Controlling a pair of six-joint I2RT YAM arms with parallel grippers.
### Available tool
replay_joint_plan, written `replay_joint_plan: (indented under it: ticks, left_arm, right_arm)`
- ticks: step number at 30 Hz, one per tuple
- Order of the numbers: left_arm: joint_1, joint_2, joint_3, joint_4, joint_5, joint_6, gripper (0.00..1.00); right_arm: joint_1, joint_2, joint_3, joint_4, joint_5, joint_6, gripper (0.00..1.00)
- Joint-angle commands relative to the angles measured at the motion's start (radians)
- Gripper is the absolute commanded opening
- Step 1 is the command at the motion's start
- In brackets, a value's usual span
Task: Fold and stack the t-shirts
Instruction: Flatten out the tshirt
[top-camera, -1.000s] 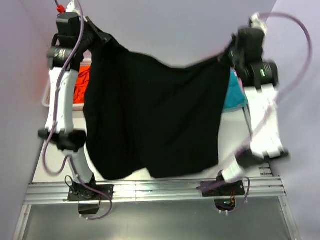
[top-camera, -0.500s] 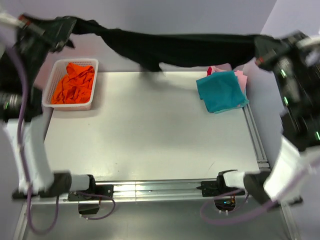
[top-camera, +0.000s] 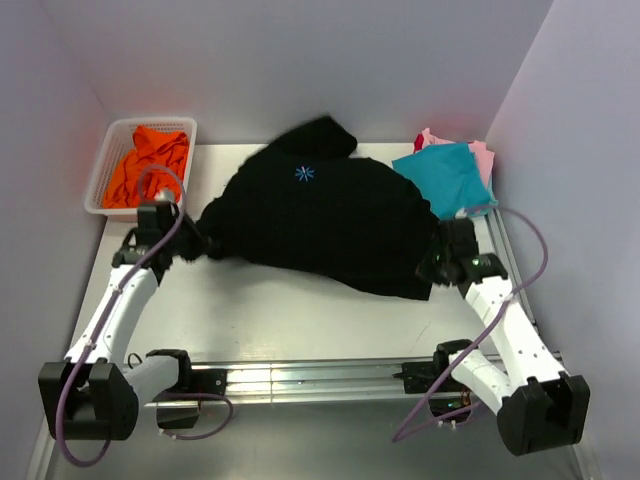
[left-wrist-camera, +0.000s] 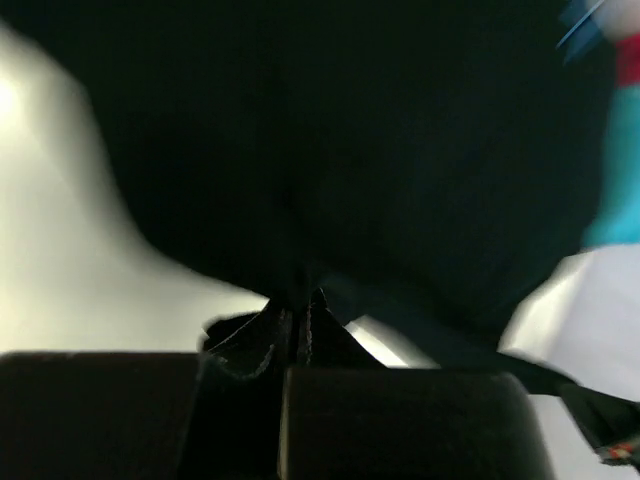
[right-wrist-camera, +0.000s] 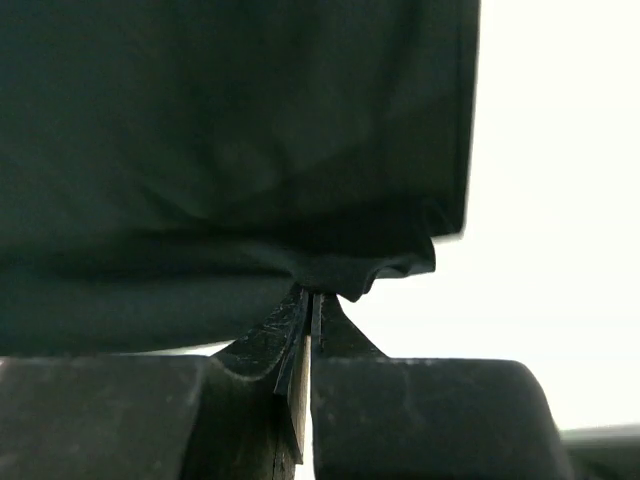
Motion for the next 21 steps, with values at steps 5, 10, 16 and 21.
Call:
replay_joint_plan:
  ticks: [5, 10, 16, 21]
  left_arm:
    - [-0.038, -0.198, -0.162, -0.124, -0.090, -0.028, 0.00]
    - [-0.100, -0.184, -0.139, -0.210, -0.117, -0.097, 0.00]
    - [-0.133, -0.201, -0.121, -0.346, -0.172, -0.163, 0.00]
    - [-0.159, -0.270, -0.167, -0.446, -0.157, -0.231, 0.00]
  right_arm:
    - [0.006, -0.182, -0.120, -0.017, -0.120, 0.079, 0.00]
    - [0.006, -0.140, -0.087, -0.103, -0.233, 0.097, 0.00]
    - [0.007, -0.149, -0.021, -0.293, -0.227, 0.076, 0.00]
    - [0.009, -0.177, -0.064, -0.446, -0.242, 0.073, 0.00]
